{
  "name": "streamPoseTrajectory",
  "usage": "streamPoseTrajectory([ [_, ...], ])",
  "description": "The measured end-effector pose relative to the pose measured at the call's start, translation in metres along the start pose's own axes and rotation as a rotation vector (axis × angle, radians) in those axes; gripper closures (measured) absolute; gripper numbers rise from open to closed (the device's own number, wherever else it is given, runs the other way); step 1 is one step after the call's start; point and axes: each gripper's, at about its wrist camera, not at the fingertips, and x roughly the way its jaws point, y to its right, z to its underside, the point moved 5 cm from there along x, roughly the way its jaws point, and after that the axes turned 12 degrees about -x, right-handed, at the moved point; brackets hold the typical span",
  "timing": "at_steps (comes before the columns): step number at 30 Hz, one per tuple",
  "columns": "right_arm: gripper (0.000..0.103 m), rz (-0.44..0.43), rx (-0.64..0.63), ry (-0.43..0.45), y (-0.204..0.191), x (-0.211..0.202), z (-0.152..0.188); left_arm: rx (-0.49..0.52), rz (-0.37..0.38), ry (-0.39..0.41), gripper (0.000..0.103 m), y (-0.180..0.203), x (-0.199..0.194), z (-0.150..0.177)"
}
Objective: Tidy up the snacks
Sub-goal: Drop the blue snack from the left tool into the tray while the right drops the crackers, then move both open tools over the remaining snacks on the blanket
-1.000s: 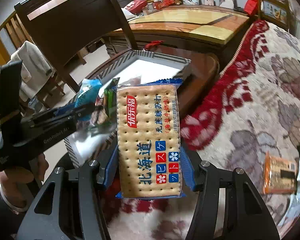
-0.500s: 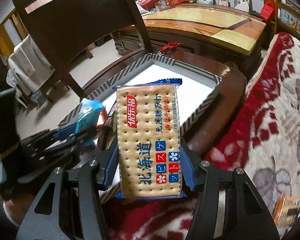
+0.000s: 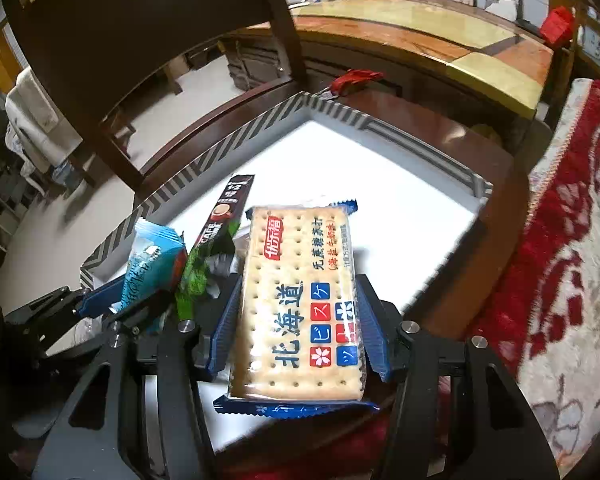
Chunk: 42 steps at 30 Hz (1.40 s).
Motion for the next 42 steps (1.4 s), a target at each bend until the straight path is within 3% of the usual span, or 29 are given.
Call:
streamPoseTrajectory([
  [10,0.048,-0.043,-0.022,0.019,-0.017,0.008,-0.006,-0.008,-0.015,-0.004,0.064,0.0,0.003,-0.002],
  [12,0.047,-0.054,-0.009,0.028,-0.018,0.005,-0.004,-0.01,-0.019,-0.002,0.06,-0.001,0.003,-0.002],
  [14,0.047,-0.052,-0.014,0.035,-0.02,0.002,-0.002,-0.011,-0.017,-0.001,0.044,-0.001,0.002,-0.002],
  [17,0.047,-0.047,-0.014,0.04,-0.022,-0.002,0.0,-0.021,-0.021,0.009,0.034,-0.002,-0.001,-0.002],
  [28,0.047,-0.025,0.029,0.093,-0.019,-0.027,0.015,-0.014,-0.021,0.043,0.022,-0.001,-0.016,-0.002],
  [37,0.047,0.035,0.135,0.22,0.004,-0.079,0.05,0.042,0.048,0.131,0.014,0.026,-0.05,0.005],
  [42,0.047,0.088,0.16,0.238,0.021,-0.111,0.085,0.107,0.101,0.129,0.012,0.056,-0.061,0.024],
])
